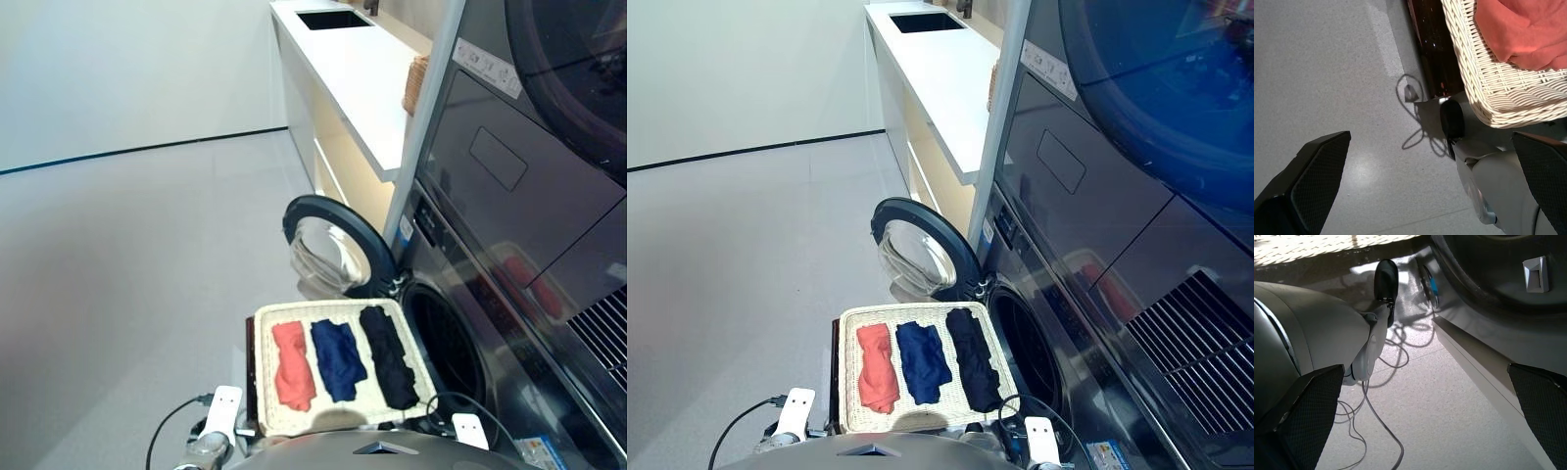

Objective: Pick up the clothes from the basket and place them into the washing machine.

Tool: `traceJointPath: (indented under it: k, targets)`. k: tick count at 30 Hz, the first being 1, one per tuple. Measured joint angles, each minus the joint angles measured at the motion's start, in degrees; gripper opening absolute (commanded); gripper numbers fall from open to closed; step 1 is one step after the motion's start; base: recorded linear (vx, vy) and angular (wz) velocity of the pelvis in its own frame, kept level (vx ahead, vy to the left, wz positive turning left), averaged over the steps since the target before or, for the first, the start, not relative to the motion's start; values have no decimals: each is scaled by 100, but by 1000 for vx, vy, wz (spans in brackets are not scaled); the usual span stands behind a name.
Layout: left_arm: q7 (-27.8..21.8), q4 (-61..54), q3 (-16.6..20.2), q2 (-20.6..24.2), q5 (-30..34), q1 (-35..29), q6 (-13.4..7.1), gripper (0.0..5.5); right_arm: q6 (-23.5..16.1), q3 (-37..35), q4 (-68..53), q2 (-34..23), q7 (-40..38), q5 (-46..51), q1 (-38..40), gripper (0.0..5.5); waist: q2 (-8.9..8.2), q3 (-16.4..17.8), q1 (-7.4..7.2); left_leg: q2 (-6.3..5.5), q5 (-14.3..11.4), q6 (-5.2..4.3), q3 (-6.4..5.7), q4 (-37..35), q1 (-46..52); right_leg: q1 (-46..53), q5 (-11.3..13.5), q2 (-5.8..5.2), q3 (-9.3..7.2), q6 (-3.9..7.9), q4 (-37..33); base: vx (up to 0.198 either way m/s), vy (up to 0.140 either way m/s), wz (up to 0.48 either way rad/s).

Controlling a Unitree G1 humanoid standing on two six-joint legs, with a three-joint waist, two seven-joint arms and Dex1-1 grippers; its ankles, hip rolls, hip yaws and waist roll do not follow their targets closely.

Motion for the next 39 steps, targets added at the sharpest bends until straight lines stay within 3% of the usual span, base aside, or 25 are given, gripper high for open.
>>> traceJointPath:
  k: [11, 16, 25, 29, 35, 37, 39]
  targets:
    - [14, -200, -47, -2, -208, 10, -52, 550, -114, 111, -353, -30, -128, -14, -18, 550, 15, 121, -3, -11, 1, 2, 12, 3, 27, 8, 20, 4, 23, 1, 1, 0, 0, 0]
    - [90, -1070, -292, -69, -345, 201, -124, 550, -375, 278, -1597, -185, -272, -12, 103, 550, 15, 296, -16, -36, 5, 2, 62, 3, 54, 7, 44, 17, 64, -2, 2, 0, 0, 0]
    - [427, -2488, -295, -51, -979, 272, -223, 550, -516, 366, -3770, -299, -408, 66, 358, 550, 4, 688, -33, -53, 37, 3, 133, 32, 23, -82, 116, 15, 166, 2, 42, -89, -7, -27]
    - [757, -3095, -467, 12, -1363, -86, -330, 550, -679, 549, -4839, -421, -508, 284, 156, 550, -54, 1089, -29, -75, 65, -3, 222, 301, -416, -514, 245, 3, 328, -25, 170, -215, -46, -174]
    - [1175, -3863, -768, 61, -1757, -1201, -481, 550, -836, 718, -5575, -466, -810, 530, -940, 550, -177, 1904, -45, -92, 28, -7, 80, 911, -1367, -1427, 338, 6, 488, -85, 550, -134, -25, -96]
    - [1411, -3842, -933, 20, -1769, -1588, -554, 550, -861, 903, -5723, -499, -992, 520, -1319, 550, -185, 2049, -116, -95, -9, -43, 33, 1109, -1693, -1738, 348, 13, 515, -97, 692, -120, 7, -17]
    - [1649, -3704, -993, -30, -1747, -2058, -566, 550, -891, 1026, -6037, -515, -1130, 519, -1678, 550, -218, 2301, -175, -121, -101, -16, -84, 1471, -2095, -2115, 349, 21, 591, -109, 936, -107, 1, -71]
